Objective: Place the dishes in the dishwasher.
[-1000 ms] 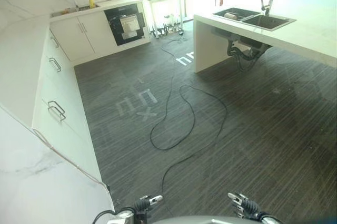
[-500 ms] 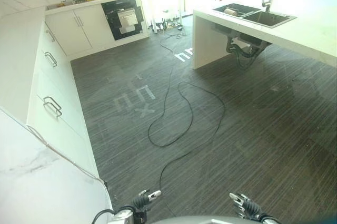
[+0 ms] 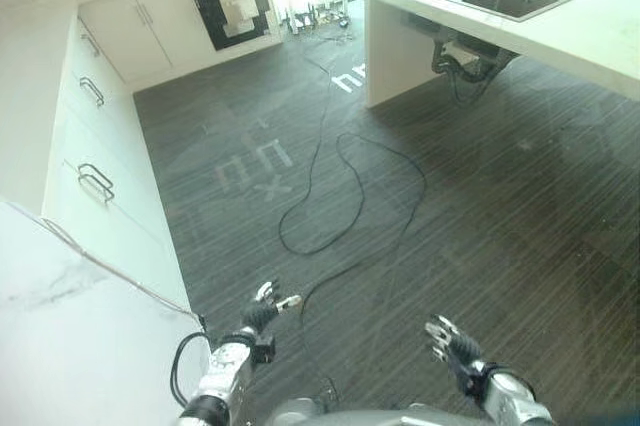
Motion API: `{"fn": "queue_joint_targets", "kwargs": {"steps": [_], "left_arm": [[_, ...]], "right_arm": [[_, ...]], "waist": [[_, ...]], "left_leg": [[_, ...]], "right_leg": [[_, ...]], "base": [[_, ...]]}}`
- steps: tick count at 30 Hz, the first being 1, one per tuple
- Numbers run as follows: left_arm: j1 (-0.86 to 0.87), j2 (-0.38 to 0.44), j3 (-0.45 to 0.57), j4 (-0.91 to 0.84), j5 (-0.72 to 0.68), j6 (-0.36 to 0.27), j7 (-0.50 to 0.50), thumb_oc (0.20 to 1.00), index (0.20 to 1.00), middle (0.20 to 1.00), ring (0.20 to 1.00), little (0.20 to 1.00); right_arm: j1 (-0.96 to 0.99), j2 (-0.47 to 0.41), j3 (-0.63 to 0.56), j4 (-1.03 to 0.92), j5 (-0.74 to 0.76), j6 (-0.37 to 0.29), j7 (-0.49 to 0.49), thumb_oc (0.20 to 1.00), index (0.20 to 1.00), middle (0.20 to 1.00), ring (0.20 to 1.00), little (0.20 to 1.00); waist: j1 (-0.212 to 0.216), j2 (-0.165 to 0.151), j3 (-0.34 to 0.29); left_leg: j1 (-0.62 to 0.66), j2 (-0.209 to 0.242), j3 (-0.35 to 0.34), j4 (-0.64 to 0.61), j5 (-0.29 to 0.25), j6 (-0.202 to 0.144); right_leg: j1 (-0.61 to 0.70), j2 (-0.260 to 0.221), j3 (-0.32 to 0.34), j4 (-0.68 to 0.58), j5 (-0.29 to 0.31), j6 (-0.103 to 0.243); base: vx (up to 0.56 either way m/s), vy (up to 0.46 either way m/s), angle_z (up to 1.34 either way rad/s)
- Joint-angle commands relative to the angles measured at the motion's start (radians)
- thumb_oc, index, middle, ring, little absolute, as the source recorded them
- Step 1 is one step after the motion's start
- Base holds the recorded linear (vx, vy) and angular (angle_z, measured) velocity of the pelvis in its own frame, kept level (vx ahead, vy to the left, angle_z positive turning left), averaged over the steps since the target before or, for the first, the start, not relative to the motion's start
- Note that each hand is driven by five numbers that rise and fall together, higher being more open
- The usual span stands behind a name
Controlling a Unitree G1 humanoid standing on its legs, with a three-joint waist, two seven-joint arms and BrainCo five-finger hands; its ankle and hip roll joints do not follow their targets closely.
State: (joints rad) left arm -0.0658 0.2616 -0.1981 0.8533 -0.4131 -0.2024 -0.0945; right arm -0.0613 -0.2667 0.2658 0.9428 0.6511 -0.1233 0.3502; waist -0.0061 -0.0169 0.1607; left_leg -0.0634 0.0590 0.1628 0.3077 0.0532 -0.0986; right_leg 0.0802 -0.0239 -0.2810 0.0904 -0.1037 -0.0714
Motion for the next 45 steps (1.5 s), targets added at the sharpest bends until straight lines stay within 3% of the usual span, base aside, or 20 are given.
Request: {"fn": "queue_joint_targets", "kwargs": {"steps": [1,3,4,7,9,12,14,17,18,21,23,24,27,30,32,35,36,37,39,45], "left_arm": [[-0.007,0.015,-0.037,-0.003,0.015,-0.058,-0.027,1.0,1.0,1.0,1.0,1.0],[0.02,0.019,-0.036,-0.027,0.014,-0.062,-0.012,1.0,1.0,1.0,1.0,1.0],[0.034,0.016,-0.041,-0.037,0.002,-0.052,0.003,1.0,1.0,1.0,1.0,1.0],[0.063,0.002,-0.038,-0.013,0.001,-0.071,0.001,1.0,1.0,1.0,1.0,1.0],[0.074,0.001,-0.022,0.004,0.004,-0.081,-0.001,1.0,1.0,1.0,1.0,1.0],[0.082,0.023,-0.017,0.031,0.025,-0.083,-0.005,1.0,1.0,1.0,1.0,1.0],[0.072,0.044,-0.022,0.036,0.03,-0.073,-0.018,1.0,1.0,1.0,1.0,1.0],[0.033,0.069,-0.043,0.042,0.024,-0.054,-0.045,1.0,1.0,1.0,1.0,1.0],[0.021,0.079,-0.055,0.035,0.034,-0.047,-0.052,1.0,1.0,1.0,1.0,1.0],[0.015,0.086,-0.082,0.013,0.026,-0.03,-0.029,1.0,1.0,1.0,1.0,1.0],[0.021,0.082,-0.079,-0.003,0.023,-0.04,-0.042,1.0,1.0,1.0,1.0,1.0],[0.021,0.079,-0.085,-0.01,0.036,-0.043,-0.054,1.0,1.0,1.0,1.0,1.0],[0.01,0.075,-0.086,-0.012,0.036,-0.048,-0.055,1.0,1.0,1.0,1.0,1.0],[0.014,0.058,-0.073,0.042,0.044,-0.1,-0.067,1.0,1.0,1.0,1.0,1.0],[0.019,0.039,-0.067,0.061,0.037,-0.102,-0.057,1.0,1.0,1.0,1.0,1.0],[0.032,0.034,-0.055,0.054,0.055,-0.1,-0.057,1.0,1.0,1.0,1.0,1.0],[0.057,0.041,-0.034,0.038,0.014,-0.098,-0.051,1.0,1.0,1.0,1.0,1.0],[0.06,0.041,-0.022,0.025,0.003,-0.083,-0.049,1.0,1.0,1.0,1.0,1.0],[0.064,0.042,-0.023,-0.006,0.039,-0.079,-0.059,1.0,1.0,1.0,1.0,1.0],[0.101,0.041,-0.036,-0.049,0.041,-0.076,-0.047,1.0,1.0,1.0,1.0,1.0]], "right_arm": [[0.003,-0.013,0.003,0.017,0.048,-0.04,0.037,1.0,1.0,1.0,1.0,1.0],[0.002,-0.014,-0.002,-0.003,0.036,-0.05,0.048,1.0,1.0,1.0,1.0,1.0],[0.018,-0.013,-0.005,-0.04,0.048,-0.048,0.051,1.0,1.0,1.0,1.0,1.0],[0.048,-0.009,-0.016,-0.03,0.05,-0.065,0.067,1.0,1.0,1.0,1.0,1.0],[0.055,-0.002,-0.019,-0.02,0.046,-0.069,0.071,1.0,1.0,1.0,1.0,1.0],[0.052,0.022,-0.015,-0.013,0.066,-0.078,0.071,1.0,1.0,1.0,1.0,1.0],[0.054,0.035,-0.013,-0.038,0.073,-0.08,0.064,1.0,1.0,1.0,1.0,1.0],[0.056,0.05,-0.021,-0.063,0.095,-0.093,0.038,1.0,1.0,1.0,1.0,1.0],[0.064,0.057,-0.025,-0.074,0.111,-0.101,0.025,1.0,1.0,1.0,1.0,1.0],[0.057,0.056,-0.014,-0.061,0.133,-0.109,0.017,1.0,1.0,1.0,1.0,1.0],[0.059,0.044,-0.001,-0.066,0.103,-0.135,0.015,1.0,1.0,1.0,1.0,1.0],[0.077,0.037,-0.009,-0.068,0.106,-0.152,0.019,1.0,1.0,1.0,1.0,1.0],[0.073,0.018,-0.052,-0.035,0.123,-0.153,0.06,1.0,1.0,1.0,1.0,1.0],[0.031,0.015,-0.049,-0.002,0.128,-0.128,0.042,1.0,1.0,1.0,1.0,1.0],[0.035,0.012,-0.038,-0.02,0.111,-0.111,0.021,1.0,1.0,1.0,1.0,1.0],[0.053,-0.014,-0.026,-0.061,0.074,-0.092,0.041,1.0,1.0,1.0,1.0,1.0],[0.07,-0.043,-0.031,-0.079,0.045,-0.079,0.079,1.0,1.0,1.0,1.0,1.0],[0.076,-0.045,-0.029,-0.091,0.044,-0.078,0.075,1.0,1.0,1.0,1.0,1.0],[0.049,-0.036,-0.027,-0.077,0.047,-0.089,0.074,1.0,1.0,1.0,1.0,1.0],[0.042,-0.032,-0.017,-0.068,0.042,-0.089,0.061,1.0,1.0,1.0,1.0,1.0]], "waist": [[0.011,0.0,-0.016],[0.023,0.027,-0.009],[0.034,0.057,-0.012],[0.053,0.078,-0.02],[0.052,0.067,-0.024],[0.083,0.036,-0.043],[0.077,0.011,-0.056],[0.069,0.021,-0.073],[0.062,0.025,-0.071],[0.033,0.054,-0.046],[-0.005,0.047,-0.03],[-0.036,0.031,-0.021],[-0.08,-0.009,0.01],[-0.076,-0.022,0.001],[-0.095,-0.015,-0.033],[-0.102,-0.023,-0.053],[-0.087,-0.029,-0.051],[-0.073,-0.041,-0.044],[-0.034,-0.031,-0.027],[0.032,0.018,-0.016]], "left_leg": [[-0.021,0.044,-0.003,0.032,-0.032,0.025],[-0.024,0.057,0.019,-0.083,0.028,0.007],[-0.049,0.089,0.064,-0.224,0.135,-0.028],[-0.076,0.12,0.171,-0.346,0.207,-0.041],[-0.072,0.109,0.211,-0.333,0.157,-0.008],[-0.08,0.051,0.14,-0.301,0.077,0.055],[-0.063,0.011,0.119,-0.286,0.038,0.095],[-0.037,-0.017,0.083,-0.261,-0.014,0.14],[-0.026,-0.033,0.064,-0.239,-0.046,0.16],[0.035,-0.037,0.034,-0.228,-0.076,0.179],[0.091,-0.063,-0.006,-0.245,-0.088,0.162],[0.132,-0.088,-0.038,-0.263,-0.107,0.158],[0.25,-0.113,-0.064,-0.301,-0.172,0.124],[0.294,-0.111,-0.078,-0.198,-0.292,0.14],[0.307,-0.072,-0.078,-0.117,-0.235,0.108],[0.229,-0.008,-0.046,0.164,-0.07,0.031],[0.107,0.036,-0.033,0.388,-0.004,0.001],[0.03,0.034,-0.03,0.399,-0.016,0.016],[0.005,0.022,0.004,0.174,-0.041,0.041],[-0.034,0.085,-0.11,-0.301,0.101,-0.026]], "right_leg": [[0.039,-0.018,0.087,-0.061,0.06,0.087],[0.07,0.004,0.091,-0.066,0.032,0.092],[0.118,0.027,0.084,-0.086,0.004,0.093],[0.199,0.049,0.075,-0.089,-0.056,0.088],[0.213,0.033,0.067,-0.051,-0.091,0.091],[0.224,-0.008,0.1,0.053,-0.127,0.135],[0.184,-0.045,0.126,0.163,-0.047,0.186],[0.09,-0.065,0.156,0.45,0.084,0.235],[0.025,-0.069,0.161,0.637,0.125,0.238],[-0.204,-0.096,0.141,0.826,0.162,0.207],[-0.293,-0.073,0.107,0.604,0.151,0.192],[-0.306,-0.077,0.097,0.414,0.168,0.193],[-0.343,-0.186,0.0,-0.006,0.321,0.256],[-0.324,-0.172,0.024,0.048,0.306,0.227],[-0.311,-0.126,0.049,0.083,0.249,0.189],[-0.246,-0.097,0.05,0.081,0.18,0.126],[-0.169,-0.073,0.059,0.075,0.128,0.082],[-0.126,-0.075,0.068,0.055,0.115,0.077],[-0.049,-0.049,0.099,0.011,0.088,0.097],[0.07,0.003,0.201,-0.031,0.001,0.119]], "base": [[0.23,0.027,-0.05],[0.38,0.115,-0.21],[0.46,0.161,-0.2],[0.58,0.161,-0.11],[0.48,0.158,-0.43],[0.46,0.204,-0.41],[0.39,0.244,-0.58],[0.32,0.262,-0.13],[0.42,0.305,0.43],[0.36,0.189,0.94],[0.47,-0.039,0.44],[0.57,-0.137,0.52],[0.7,-0.26,1.23],[0.53,-0.208,0.42],[0.38,-0.15,-0.49],[0.36,-0.209,0.1],[0.53,-0.245,-0.66],[0.64,-0.148,-1.32],[0.44,0.097,-1.07],[0.37,0.234,-0.68]]}}
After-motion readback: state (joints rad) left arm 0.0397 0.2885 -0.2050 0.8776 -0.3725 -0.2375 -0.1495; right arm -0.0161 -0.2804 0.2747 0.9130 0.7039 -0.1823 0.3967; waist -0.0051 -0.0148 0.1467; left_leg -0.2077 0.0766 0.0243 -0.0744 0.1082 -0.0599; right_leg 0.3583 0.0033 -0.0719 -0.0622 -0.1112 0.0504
